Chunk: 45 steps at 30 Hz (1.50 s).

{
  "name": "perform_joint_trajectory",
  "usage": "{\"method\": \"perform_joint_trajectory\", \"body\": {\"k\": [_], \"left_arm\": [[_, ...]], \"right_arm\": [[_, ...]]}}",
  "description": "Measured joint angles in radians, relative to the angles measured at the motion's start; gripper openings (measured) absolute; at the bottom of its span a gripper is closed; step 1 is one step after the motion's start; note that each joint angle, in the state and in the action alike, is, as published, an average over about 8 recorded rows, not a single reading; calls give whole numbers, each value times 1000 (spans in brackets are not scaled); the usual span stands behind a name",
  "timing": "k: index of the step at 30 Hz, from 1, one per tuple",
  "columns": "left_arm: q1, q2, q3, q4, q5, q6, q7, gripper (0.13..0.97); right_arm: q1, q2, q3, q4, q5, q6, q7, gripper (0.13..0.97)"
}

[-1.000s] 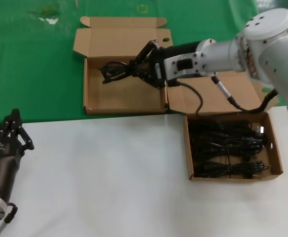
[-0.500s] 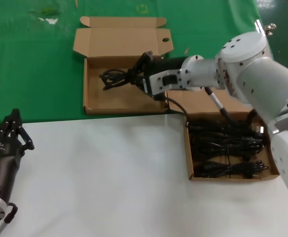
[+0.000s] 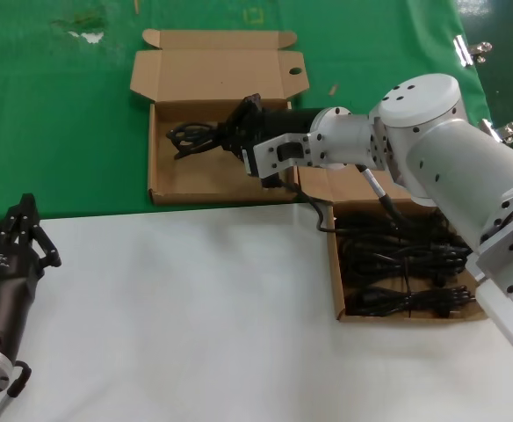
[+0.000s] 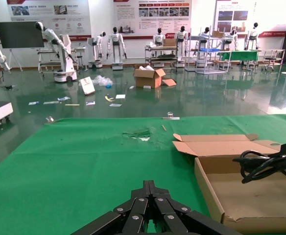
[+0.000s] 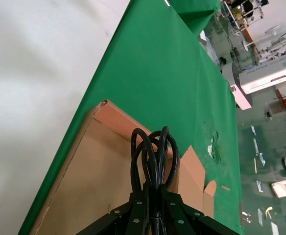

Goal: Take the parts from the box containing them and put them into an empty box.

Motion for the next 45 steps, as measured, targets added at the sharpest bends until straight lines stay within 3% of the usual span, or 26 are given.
{"method": "perform_joint_trajectory", "body": {"k": [11,16,23,31,42,45], "left_arm": [[0,0,0,0,0,0,0,140],[0,0,0,0,0,0,0,140],[0,0,0,0,0,0,0,140],[0,0,0,0,0,0,0,140],[0,0,0,0,0,0,0,140],[0,0,0,0,0,0,0,140]], "right_arm": [[-7,0,-219,13,249,40,-44,222],[-7,0,-268,11,305,50,-56,229],[-8,0,-294,5,340,56,-67,337],[-3,0,-244,-10,332,58,-81,493],[9,3,-49,-43,244,39,-109,744],[11,10,6,-49,219,35,-120,779]]}}
